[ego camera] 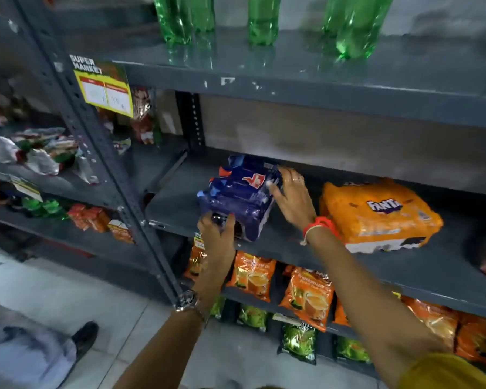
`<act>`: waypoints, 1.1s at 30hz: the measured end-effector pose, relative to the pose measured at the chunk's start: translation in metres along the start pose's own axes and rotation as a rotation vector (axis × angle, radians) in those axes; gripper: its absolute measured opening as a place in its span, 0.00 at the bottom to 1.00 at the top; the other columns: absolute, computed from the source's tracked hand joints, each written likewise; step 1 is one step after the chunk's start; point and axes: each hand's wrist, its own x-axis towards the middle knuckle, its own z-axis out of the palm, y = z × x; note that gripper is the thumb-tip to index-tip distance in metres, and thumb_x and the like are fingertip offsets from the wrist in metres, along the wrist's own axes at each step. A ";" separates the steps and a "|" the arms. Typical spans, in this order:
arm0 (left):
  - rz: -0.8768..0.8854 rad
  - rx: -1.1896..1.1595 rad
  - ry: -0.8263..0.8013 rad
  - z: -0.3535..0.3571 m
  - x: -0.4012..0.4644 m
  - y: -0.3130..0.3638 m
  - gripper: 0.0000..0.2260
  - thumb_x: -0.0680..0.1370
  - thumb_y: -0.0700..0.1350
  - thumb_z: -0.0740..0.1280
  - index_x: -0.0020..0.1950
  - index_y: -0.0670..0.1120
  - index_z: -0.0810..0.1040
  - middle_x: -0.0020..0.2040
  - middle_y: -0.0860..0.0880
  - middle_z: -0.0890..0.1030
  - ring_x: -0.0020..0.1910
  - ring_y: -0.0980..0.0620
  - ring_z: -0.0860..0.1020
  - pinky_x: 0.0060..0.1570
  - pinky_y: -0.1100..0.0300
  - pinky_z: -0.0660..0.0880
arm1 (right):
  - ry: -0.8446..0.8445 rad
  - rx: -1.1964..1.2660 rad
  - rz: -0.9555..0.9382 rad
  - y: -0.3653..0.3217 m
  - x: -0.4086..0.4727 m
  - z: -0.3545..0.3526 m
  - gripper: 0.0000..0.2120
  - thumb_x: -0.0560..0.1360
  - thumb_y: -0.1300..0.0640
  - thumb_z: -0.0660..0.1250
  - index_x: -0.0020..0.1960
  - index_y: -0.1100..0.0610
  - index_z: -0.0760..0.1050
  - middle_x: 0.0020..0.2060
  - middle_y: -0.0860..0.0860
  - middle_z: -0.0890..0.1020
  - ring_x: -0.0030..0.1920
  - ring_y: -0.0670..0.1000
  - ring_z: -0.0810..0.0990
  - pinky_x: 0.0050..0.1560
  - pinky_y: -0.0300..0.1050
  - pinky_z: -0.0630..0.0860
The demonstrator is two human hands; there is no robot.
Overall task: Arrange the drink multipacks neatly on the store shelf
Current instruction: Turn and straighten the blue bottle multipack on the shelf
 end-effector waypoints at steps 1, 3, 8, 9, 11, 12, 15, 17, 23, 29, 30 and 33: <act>-0.047 -0.073 0.038 0.002 0.000 -0.001 0.18 0.75 0.49 0.65 0.61 0.43 0.71 0.59 0.42 0.70 0.62 0.42 0.71 0.63 0.46 0.70 | -0.006 0.020 0.030 -0.001 0.009 0.004 0.25 0.78 0.45 0.57 0.70 0.58 0.63 0.68 0.59 0.69 0.70 0.58 0.65 0.70 0.55 0.64; -0.250 -0.192 0.028 0.003 0.005 0.002 0.10 0.75 0.50 0.65 0.51 0.44 0.74 0.50 0.40 0.77 0.50 0.43 0.77 0.51 0.50 0.75 | -0.050 -0.003 0.096 -0.003 0.026 0.009 0.23 0.78 0.47 0.57 0.67 0.60 0.66 0.64 0.61 0.73 0.66 0.60 0.69 0.67 0.54 0.67; -0.584 -0.386 -0.141 0.005 0.031 0.021 0.16 0.73 0.48 0.69 0.54 0.42 0.69 0.44 0.42 0.78 0.40 0.45 0.79 0.43 0.55 0.77 | -0.265 -0.028 0.204 -0.023 0.074 0.001 0.21 0.77 0.53 0.58 0.67 0.62 0.68 0.63 0.62 0.74 0.64 0.63 0.71 0.65 0.52 0.69; -0.594 -0.394 -0.175 0.004 0.036 0.025 0.19 0.73 0.47 0.70 0.59 0.42 0.68 0.50 0.39 0.78 0.45 0.41 0.79 0.44 0.53 0.77 | -0.313 -0.034 0.232 -0.013 0.089 0.005 0.20 0.77 0.54 0.59 0.67 0.61 0.68 0.62 0.59 0.75 0.63 0.60 0.73 0.63 0.50 0.69; -0.607 -0.373 -0.261 0.003 0.043 0.031 0.27 0.72 0.46 0.70 0.67 0.40 0.64 0.60 0.36 0.74 0.57 0.36 0.76 0.49 0.49 0.76 | -0.433 -0.042 0.295 0.052 0.146 0.035 0.20 0.74 0.47 0.64 0.64 0.51 0.68 0.54 0.50 0.75 0.53 0.53 0.76 0.55 0.49 0.74; -0.629 -0.343 -0.287 0.003 0.047 0.031 0.30 0.71 0.47 0.71 0.69 0.40 0.62 0.63 0.36 0.73 0.59 0.36 0.75 0.51 0.47 0.76 | -0.508 -0.081 0.333 0.076 0.166 0.045 0.22 0.69 0.38 0.67 0.59 0.44 0.68 0.54 0.46 0.76 0.48 0.49 0.76 0.50 0.51 0.78; -0.732 -0.265 -0.335 0.002 0.059 0.036 0.38 0.67 0.51 0.75 0.70 0.39 0.61 0.64 0.35 0.72 0.54 0.38 0.76 0.51 0.46 0.77 | -0.583 -0.041 0.343 0.106 0.205 0.063 0.36 0.59 0.28 0.68 0.60 0.47 0.71 0.54 0.46 0.77 0.52 0.53 0.77 0.56 0.57 0.77; -0.764 -0.204 -0.360 0.000 0.066 0.038 0.40 0.66 0.52 0.75 0.70 0.40 0.60 0.65 0.34 0.72 0.56 0.36 0.77 0.52 0.45 0.77 | -0.599 -0.087 0.318 0.039 0.169 0.022 0.38 0.61 0.29 0.67 0.59 0.56 0.72 0.55 0.52 0.79 0.54 0.57 0.78 0.60 0.55 0.74; -0.658 0.038 -0.335 -0.021 0.093 0.046 0.24 0.69 0.49 0.73 0.57 0.43 0.67 0.62 0.37 0.75 0.53 0.40 0.78 0.52 0.47 0.77 | -0.672 0.193 0.506 0.017 0.121 -0.019 0.21 0.71 0.43 0.69 0.58 0.53 0.70 0.50 0.49 0.79 0.47 0.52 0.78 0.47 0.41 0.75; -0.593 0.150 -0.388 -0.035 0.122 0.058 0.17 0.70 0.43 0.72 0.56 0.40 0.74 0.45 0.46 0.79 0.35 0.53 0.75 0.27 0.62 0.74 | -0.586 0.422 0.615 0.031 0.087 -0.011 0.20 0.69 0.47 0.72 0.56 0.56 0.75 0.50 0.52 0.83 0.44 0.48 0.80 0.36 0.40 0.73; -0.600 0.147 -0.405 -0.035 0.122 0.061 0.12 0.70 0.42 0.72 0.51 0.40 0.74 0.42 0.46 0.79 0.35 0.53 0.75 0.24 0.64 0.74 | -0.523 0.473 0.628 0.033 0.083 -0.007 0.23 0.67 0.49 0.74 0.57 0.58 0.75 0.52 0.54 0.83 0.44 0.49 0.81 0.35 0.39 0.75; -0.581 0.139 -0.404 -0.035 0.127 0.060 0.06 0.70 0.38 0.70 0.39 0.42 0.73 0.38 0.48 0.77 0.35 0.53 0.75 0.25 0.65 0.75 | -0.336 0.595 0.658 0.034 0.079 0.001 0.30 0.59 0.53 0.79 0.57 0.61 0.74 0.48 0.57 0.84 0.42 0.53 0.84 0.38 0.44 0.81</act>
